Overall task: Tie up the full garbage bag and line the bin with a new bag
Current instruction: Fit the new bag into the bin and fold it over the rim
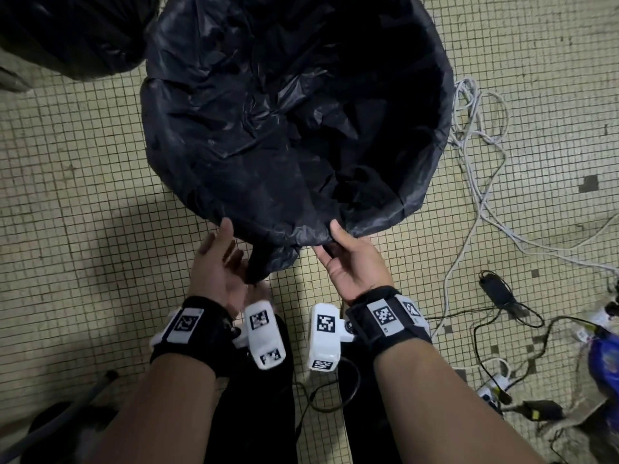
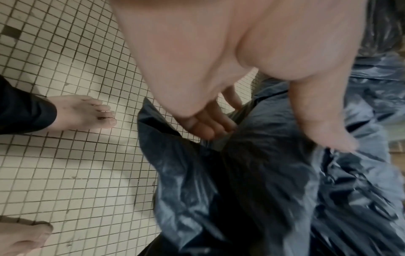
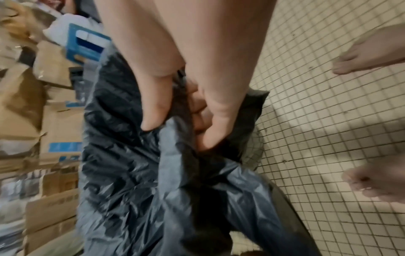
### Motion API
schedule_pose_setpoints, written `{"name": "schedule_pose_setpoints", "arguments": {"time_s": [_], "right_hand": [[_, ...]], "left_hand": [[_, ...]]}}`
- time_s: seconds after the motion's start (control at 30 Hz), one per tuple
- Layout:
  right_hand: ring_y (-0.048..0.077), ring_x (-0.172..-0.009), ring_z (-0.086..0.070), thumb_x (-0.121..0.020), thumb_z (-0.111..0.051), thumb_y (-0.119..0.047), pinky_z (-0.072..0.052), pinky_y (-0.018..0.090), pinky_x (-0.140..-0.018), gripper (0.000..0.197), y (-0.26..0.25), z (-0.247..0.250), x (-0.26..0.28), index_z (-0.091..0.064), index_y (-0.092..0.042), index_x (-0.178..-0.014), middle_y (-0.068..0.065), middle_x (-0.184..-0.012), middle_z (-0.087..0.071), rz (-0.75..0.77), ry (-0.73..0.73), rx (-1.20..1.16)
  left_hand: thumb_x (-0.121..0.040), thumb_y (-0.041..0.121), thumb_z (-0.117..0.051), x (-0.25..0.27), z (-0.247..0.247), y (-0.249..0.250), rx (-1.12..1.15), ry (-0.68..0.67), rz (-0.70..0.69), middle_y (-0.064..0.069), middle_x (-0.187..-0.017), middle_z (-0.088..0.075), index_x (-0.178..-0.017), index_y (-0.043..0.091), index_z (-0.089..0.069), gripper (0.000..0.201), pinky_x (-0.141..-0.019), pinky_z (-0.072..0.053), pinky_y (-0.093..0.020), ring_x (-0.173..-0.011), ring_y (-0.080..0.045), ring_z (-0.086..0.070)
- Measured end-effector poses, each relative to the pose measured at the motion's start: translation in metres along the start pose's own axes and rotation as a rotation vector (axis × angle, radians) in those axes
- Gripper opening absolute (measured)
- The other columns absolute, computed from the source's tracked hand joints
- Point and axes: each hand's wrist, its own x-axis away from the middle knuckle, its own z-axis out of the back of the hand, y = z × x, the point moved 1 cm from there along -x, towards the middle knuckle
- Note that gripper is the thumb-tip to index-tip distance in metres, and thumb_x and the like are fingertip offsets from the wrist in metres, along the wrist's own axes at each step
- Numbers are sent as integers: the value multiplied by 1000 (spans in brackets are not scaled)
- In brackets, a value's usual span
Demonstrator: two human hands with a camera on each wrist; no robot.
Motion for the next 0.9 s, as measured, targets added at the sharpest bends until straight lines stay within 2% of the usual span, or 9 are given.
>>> {"name": "schedule_pose_setpoints", "arguments": {"time_s": [0.03,0.1,0.17,0.27,0.37,0.47,0.6,0.73,0.9], "right_hand": [[32,-124,-60,-71,-77,-6,-46,47,-109,82,-1,1,0,-41,8,-143,24,-133,-61,0,-10,8],[30,-121,-63,-71,-79,-7,-51,43,-103,80,-3,2,0,-44,10,-141,23,-130,-63,-2,-23,39],[28,-113,-67,-73,-80,-7,-54,40,-96,74,-7,6,1,-47,12,-137,23,-125,-66,-8,-22,69],[25,-98,-68,-81,-77,-4,-56,42,-93,65,-15,17,1,-47,7,-138,19,-108,-69,-14,-6,123],[22,-87,-63,-82,-75,-6,-59,40,-84,67,-30,25,1,-42,-2,-140,10,-93,-63,45,97,201],[23,-80,-67,-81,-71,2,-59,34,-71,59,-50,30,-3,-41,-9,-130,13,-99,-68,202,216,257],[29,-86,-73,-73,-74,4,-63,43,-72,49,-62,18,-14,-50,-2,-117,20,-103,-70,276,235,422],[34,-89,-72,-67,-75,-7,-60,49,-83,40,-60,7,-27,-62,-4,-105,13,-98,-73,314,324,542],[38,-81,-72,-58,-78,-5,-61,50,-78,40,-62,5,-37,-65,-10,-95,12,-92,-74,275,371,569]], "left_hand": [[-51,49,-96,7,2,-4,-36,72,23,-1,-91,-65,-110,12,-63,77,-64,-59,-35,-74,-17,-68],[-47,56,-94,19,3,-14,-183,86,73,-2,-77,-72,-101,10,-64,77,-68,-59,-33,-72,-18,-72],[-55,50,-91,30,-5,-28,-308,4,89,-7,-83,-78,-103,3,-67,71,-75,-60,-31,-87,-24,-76],[-73,27,-76,39,-33,-43,-183,-124,103,-18,-99,-76,-108,3,-67,44,-78,-61,-29,-105,-33,-71],[-82,20,-79,37,-58,-44,-60,-40,152,-19,-104,-75,-107,-4,-67,37,-86,-60,-32,-103,-27,-73],[-79,17,-83,32,-71,-41,-97,59,102,-17,-96,-76,-104,-4,-69,35,-80,-61,-31,-94,-23,-75],[-78,13,-80,29,-82,-41,-194,158,57,-18,-92,-77,-101,-5,-69,31,-69,-62,-27,-85,-23,-77],[-77,2,-73,21,-92,-41,-179,211,75,-18,-85,-73,-104,-11,-68,30,-68,-62,-29,-76,-23,-75],[-78,2,-72,9,-92,-38,-228,261,117,-18,-83,-70,-109,-7,-66,33,-74,-62,-35,-73,-26,-71]]}}
